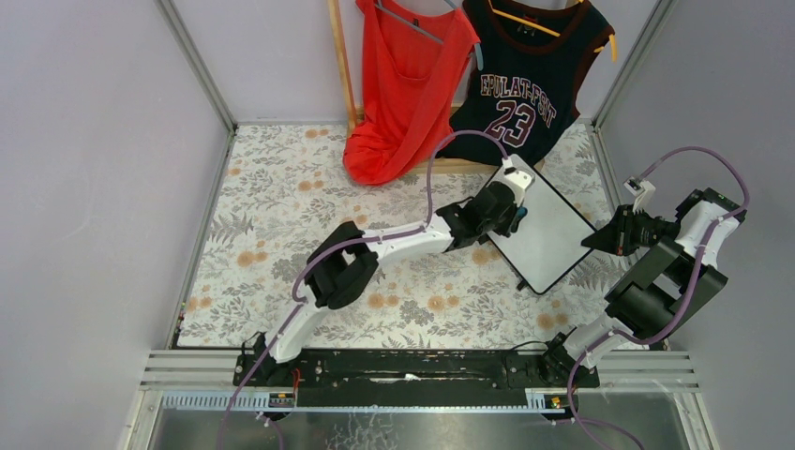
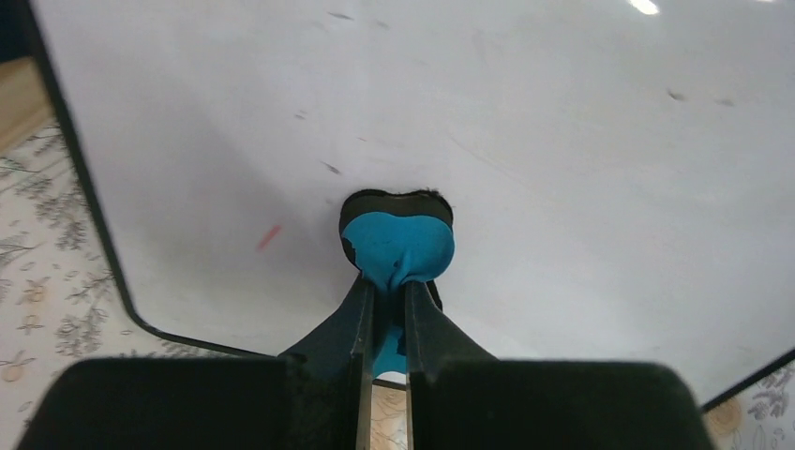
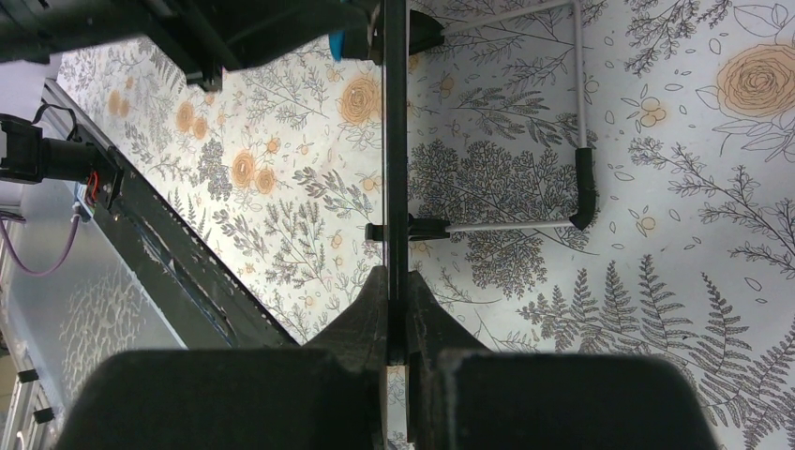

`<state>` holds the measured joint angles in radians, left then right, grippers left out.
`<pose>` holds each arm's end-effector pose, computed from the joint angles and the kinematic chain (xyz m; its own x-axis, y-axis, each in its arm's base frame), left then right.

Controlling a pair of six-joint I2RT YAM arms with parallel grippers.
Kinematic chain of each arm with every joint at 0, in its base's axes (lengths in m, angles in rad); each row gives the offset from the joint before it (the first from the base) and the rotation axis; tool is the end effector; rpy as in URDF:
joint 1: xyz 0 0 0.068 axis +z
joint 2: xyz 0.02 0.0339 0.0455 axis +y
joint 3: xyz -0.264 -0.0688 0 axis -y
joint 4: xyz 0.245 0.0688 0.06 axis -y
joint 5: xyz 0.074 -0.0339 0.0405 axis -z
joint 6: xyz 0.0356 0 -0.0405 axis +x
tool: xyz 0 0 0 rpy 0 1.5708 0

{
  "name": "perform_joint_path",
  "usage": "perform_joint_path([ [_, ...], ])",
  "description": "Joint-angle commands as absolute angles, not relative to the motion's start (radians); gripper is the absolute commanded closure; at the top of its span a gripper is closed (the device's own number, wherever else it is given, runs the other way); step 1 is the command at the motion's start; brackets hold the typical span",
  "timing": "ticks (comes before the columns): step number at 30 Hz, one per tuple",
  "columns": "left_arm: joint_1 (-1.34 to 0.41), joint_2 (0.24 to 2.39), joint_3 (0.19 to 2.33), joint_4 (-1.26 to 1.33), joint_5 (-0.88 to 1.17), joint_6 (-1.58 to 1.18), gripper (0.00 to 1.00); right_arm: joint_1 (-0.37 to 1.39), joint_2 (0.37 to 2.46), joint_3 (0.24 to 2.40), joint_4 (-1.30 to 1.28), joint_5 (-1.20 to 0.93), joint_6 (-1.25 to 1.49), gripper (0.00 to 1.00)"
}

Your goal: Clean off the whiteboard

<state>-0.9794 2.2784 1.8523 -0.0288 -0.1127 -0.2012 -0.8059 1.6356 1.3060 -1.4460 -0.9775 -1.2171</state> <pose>0.3031 -0.4442 0.2194 -0.3936 0.2299 -0.8901 0.7041 0.6979 -0.1311 0.2077 -0.1738 0.2625 -0.7228 -0.0044 -0.6911 -0.4559 0.7546 0.4720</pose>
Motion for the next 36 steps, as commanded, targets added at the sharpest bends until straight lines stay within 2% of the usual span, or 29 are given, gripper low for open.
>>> perform_joint_path([
  [1, -1.021, 2.269, 1.820, 0.021, -0.076, -0.201, 1.00, -0.782, 1.616, 1.286, -1.464, -0.864, -1.298, 1.00],
  [19, -0.836, 2.254, 1.730, 0.011, -0.058, -0.283, 1.00, -0.782, 1.615, 1.285, -1.463, -0.862, -1.299, 1.00],
  [36, -0.805, 2.235, 1.735, 0.004, -0.058, -0.275, 1.00, -0.782, 1.608, 1.285, -1.464, -0.848, -1.293, 1.00],
])
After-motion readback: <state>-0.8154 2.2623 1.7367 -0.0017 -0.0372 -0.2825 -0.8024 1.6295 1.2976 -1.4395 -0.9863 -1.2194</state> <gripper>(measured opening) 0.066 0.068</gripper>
